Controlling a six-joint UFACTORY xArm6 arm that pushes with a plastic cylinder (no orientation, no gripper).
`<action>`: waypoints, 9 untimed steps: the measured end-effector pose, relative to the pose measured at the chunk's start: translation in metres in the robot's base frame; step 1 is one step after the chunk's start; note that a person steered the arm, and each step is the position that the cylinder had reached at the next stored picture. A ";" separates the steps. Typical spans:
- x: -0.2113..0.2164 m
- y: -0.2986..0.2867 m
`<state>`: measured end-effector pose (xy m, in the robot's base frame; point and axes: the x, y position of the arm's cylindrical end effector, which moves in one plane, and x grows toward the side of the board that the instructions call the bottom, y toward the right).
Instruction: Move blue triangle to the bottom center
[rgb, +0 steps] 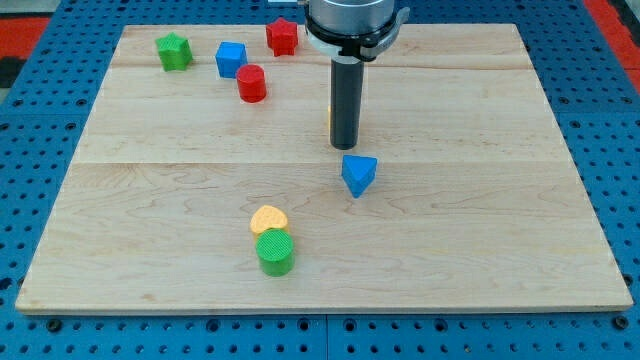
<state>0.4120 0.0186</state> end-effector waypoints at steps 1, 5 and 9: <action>0.000 -0.020; 0.016 -0.004; 0.066 0.017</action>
<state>0.4781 0.0353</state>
